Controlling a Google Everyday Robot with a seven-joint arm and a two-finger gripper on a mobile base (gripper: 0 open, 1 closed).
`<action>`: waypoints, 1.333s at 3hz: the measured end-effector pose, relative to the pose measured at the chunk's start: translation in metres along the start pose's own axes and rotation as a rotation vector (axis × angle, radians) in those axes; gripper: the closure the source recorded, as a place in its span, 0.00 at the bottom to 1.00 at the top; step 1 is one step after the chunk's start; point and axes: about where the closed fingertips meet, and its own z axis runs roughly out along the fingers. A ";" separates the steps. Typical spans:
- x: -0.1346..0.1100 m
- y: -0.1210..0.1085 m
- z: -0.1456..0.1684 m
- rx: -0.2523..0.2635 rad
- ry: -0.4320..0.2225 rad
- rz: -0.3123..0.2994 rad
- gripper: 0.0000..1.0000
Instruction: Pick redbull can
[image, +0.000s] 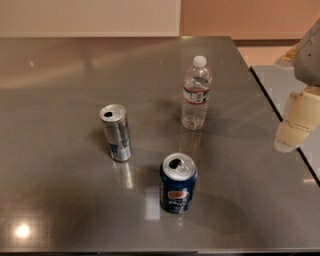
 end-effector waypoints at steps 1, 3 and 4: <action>0.000 0.000 0.000 0.000 0.000 0.000 0.00; -0.027 0.003 0.001 -0.007 -0.086 -0.011 0.00; -0.059 0.002 0.004 -0.025 -0.176 -0.013 0.00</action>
Offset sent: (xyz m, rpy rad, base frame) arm 0.0064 0.0511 0.0045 0.1625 -0.0159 0.0635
